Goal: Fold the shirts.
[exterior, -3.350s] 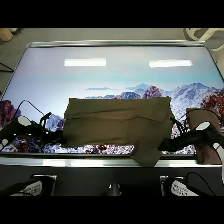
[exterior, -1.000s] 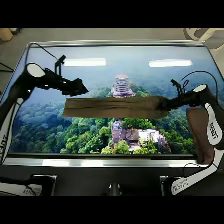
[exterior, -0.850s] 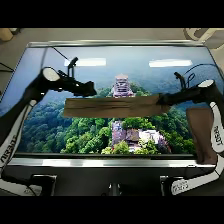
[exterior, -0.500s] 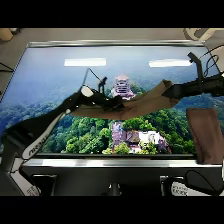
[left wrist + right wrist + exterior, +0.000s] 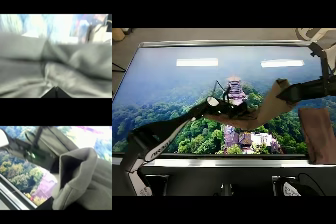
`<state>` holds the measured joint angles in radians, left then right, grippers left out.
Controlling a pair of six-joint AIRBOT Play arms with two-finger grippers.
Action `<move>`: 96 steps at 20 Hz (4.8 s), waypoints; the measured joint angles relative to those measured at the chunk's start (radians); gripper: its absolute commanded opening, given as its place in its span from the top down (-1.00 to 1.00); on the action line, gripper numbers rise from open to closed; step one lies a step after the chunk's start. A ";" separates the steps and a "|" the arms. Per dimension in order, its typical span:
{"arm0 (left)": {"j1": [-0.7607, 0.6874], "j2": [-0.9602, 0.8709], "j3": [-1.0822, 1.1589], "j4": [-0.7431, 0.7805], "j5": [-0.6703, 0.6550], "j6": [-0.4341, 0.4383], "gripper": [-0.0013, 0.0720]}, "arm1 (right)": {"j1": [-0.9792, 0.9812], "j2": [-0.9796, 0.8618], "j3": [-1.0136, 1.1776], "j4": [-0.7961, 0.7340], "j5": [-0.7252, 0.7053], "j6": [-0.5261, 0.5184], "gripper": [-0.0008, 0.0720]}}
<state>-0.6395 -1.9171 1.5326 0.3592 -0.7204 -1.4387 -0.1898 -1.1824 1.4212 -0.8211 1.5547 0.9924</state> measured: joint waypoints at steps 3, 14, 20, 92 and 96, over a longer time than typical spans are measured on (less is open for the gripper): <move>0.147 0.149 0.000 0.209 -0.058 -0.028 0.91 | 0.166 -0.075 0.000 0.011 -0.129 0.004 0.90; 0.506 0.787 0.000 0.689 -0.344 -0.080 0.91 | 0.517 -0.533 0.000 0.261 -0.436 -0.098 -0.93; 0.524 0.891 -0.021 0.876 -0.460 -0.081 0.91 | 0.270 -0.461 -0.039 -0.175 -0.227 0.039 -0.85; 0.354 0.577 -0.117 1.256 -0.666 -0.188 -0.82 | 0.042 -0.233 0.093 -0.588 0.053 0.006 -0.85; 0.351 0.579 -0.129 1.256 -0.656 -0.187 -0.82 | 0.048 -0.231 0.084 -0.589 0.056 0.006 -0.85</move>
<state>-0.2882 -1.3380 1.4036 1.6154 -1.3762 -1.6260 -0.1421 -1.4136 1.5047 -1.4105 1.6104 0.9985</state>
